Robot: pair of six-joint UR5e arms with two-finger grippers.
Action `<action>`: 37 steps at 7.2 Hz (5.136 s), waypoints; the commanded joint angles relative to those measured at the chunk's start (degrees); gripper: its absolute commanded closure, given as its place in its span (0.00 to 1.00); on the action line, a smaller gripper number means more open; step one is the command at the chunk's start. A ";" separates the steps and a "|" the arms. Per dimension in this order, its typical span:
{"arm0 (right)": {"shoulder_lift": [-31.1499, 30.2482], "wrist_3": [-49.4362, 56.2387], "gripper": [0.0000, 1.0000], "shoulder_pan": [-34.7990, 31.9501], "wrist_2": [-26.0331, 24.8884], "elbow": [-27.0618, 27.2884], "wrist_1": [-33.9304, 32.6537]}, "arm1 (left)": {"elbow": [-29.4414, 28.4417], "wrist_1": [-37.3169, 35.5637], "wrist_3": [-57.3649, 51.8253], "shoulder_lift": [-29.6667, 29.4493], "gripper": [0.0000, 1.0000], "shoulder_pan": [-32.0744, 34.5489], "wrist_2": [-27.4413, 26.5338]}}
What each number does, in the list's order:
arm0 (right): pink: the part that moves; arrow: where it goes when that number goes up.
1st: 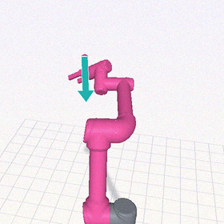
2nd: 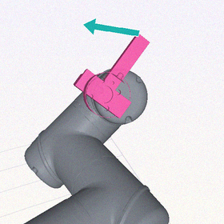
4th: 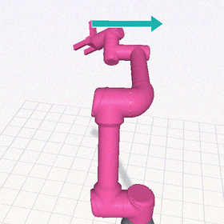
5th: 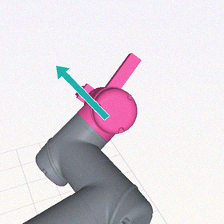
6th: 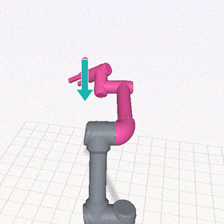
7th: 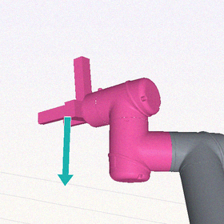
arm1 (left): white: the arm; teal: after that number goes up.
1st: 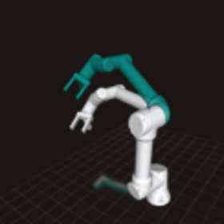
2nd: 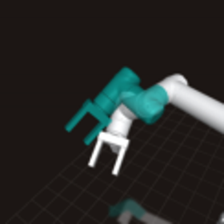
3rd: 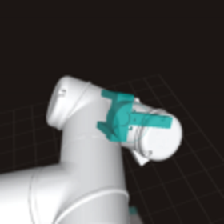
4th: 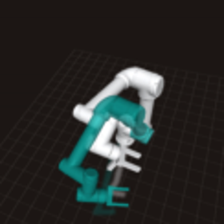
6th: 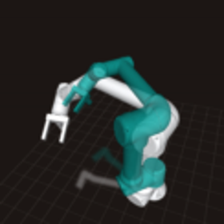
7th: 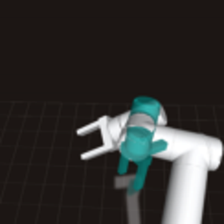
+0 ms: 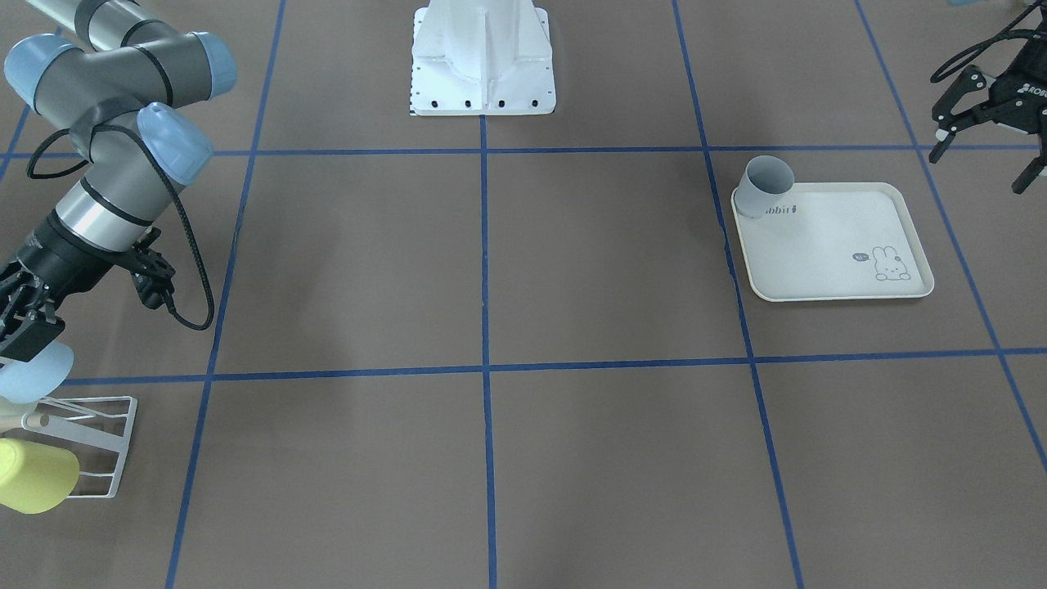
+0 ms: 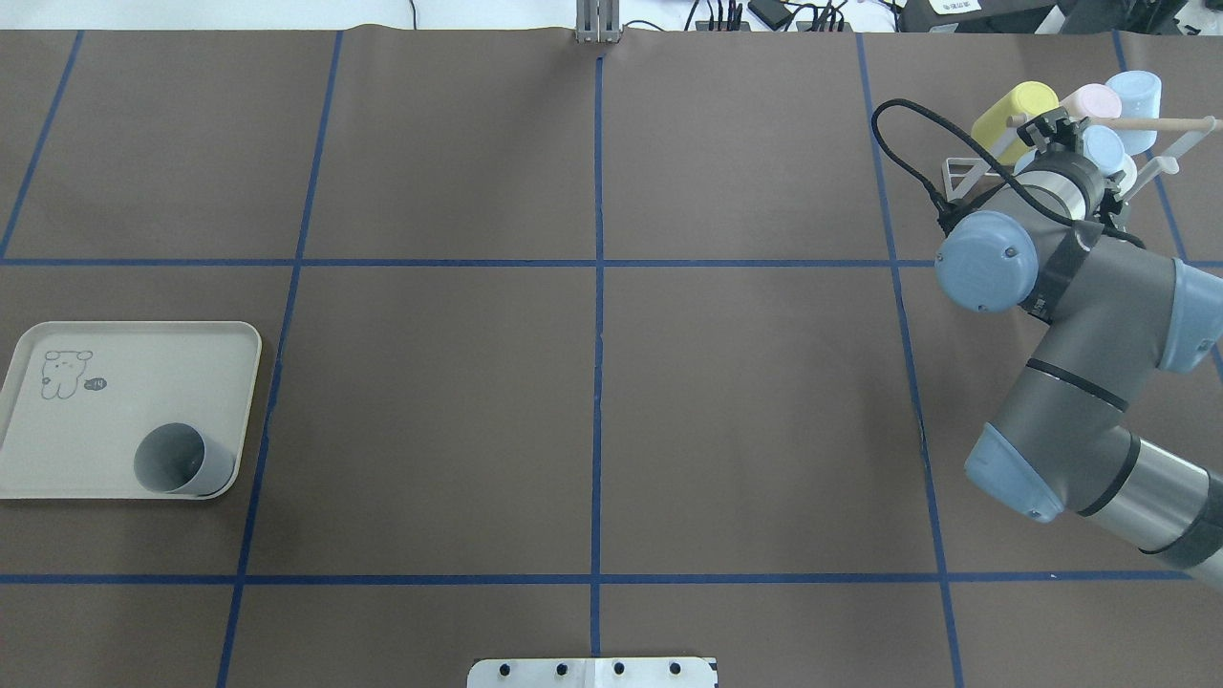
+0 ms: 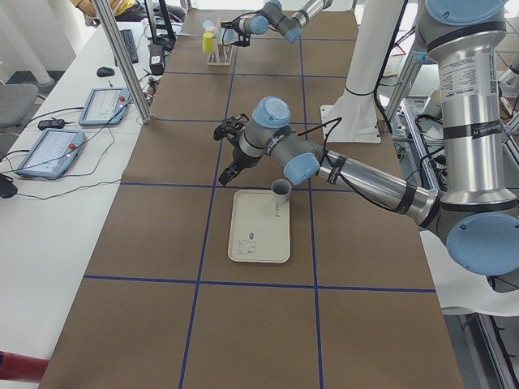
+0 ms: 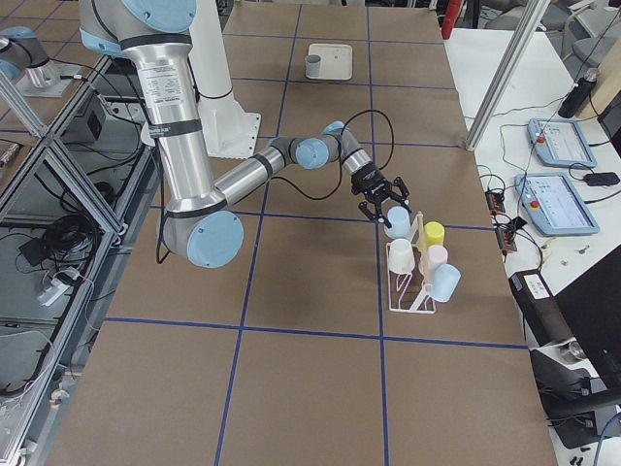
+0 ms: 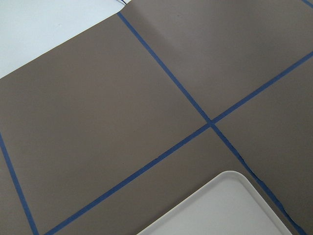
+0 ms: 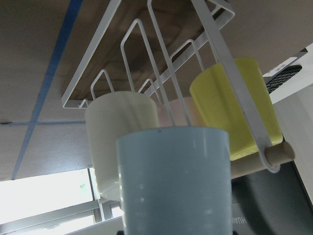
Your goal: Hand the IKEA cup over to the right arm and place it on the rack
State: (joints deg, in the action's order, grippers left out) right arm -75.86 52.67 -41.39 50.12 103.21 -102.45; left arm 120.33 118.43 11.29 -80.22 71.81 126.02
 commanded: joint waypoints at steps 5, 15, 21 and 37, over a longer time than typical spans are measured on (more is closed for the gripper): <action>1.14 0.33 0.01 0.96 -0.11 -1.35 1.02 | -0.36 0.31 1.01 -0.12 0.00 -0.09 0.01; 4.93 -70.58 0.00 0.88 43.48 10.15 32.82 | -1.50 11.12 46.53 3.39 0.00 -31.08 -20.80; 4.84 -71.04 0.00 0.96 43.40 10.08 32.84 | -2.29 11.38 49.71 8.32 0.42 -38.32 -24.69; 6.42 -74.56 0.01 11.93 42.87 -10.48 93.87 | 2.19 5.67 66.80 -27.77 1.00 -23.81 -3.68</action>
State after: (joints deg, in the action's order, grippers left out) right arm -69.53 -21.91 -31.25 92.98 94.16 -15.02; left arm 122.61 124.32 72.28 -102.89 48.30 121.36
